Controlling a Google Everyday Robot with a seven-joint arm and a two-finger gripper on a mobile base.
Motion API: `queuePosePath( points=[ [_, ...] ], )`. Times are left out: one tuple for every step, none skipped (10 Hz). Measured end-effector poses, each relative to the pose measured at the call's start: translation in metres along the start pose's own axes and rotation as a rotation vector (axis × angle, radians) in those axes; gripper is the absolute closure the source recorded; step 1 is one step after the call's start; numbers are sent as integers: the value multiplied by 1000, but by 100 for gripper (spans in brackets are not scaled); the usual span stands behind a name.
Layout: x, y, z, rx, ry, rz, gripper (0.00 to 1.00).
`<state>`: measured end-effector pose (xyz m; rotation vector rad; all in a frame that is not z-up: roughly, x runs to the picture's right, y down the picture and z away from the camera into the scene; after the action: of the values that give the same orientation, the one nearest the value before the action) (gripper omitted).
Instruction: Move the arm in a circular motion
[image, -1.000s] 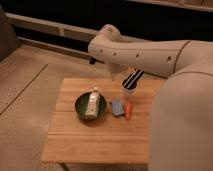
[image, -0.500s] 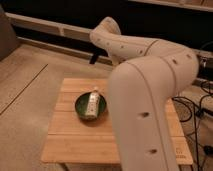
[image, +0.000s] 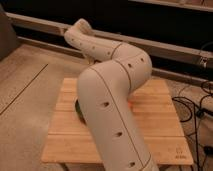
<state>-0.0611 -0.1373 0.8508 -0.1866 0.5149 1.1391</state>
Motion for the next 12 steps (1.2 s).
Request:
queuePosePath(
  points=[
    [-1,29,-12,-44,-15,-51,35],
    [-1,58,-24,-95,-34,-97,35],
    [0,84,-37,-148,-56,-133,35],
    [3,105,-46,-189,-73,-162,35],
    [12,137,-59,-249,-91,-210,35],
    [19,149,-63,-271,-95,-234,35],
    [27,156,-65,-281,-92,-255,35],
    [40,155,-65,-276,-87,-276,35],
    [52,145,-65,-264,-79,-273,35],
    [64,132,-64,-250,-68,-255,35],
    [82,110,-62,-227,-51,-215,35],
    [105,71,-56,-173,-16,-138,35]
  ],
)
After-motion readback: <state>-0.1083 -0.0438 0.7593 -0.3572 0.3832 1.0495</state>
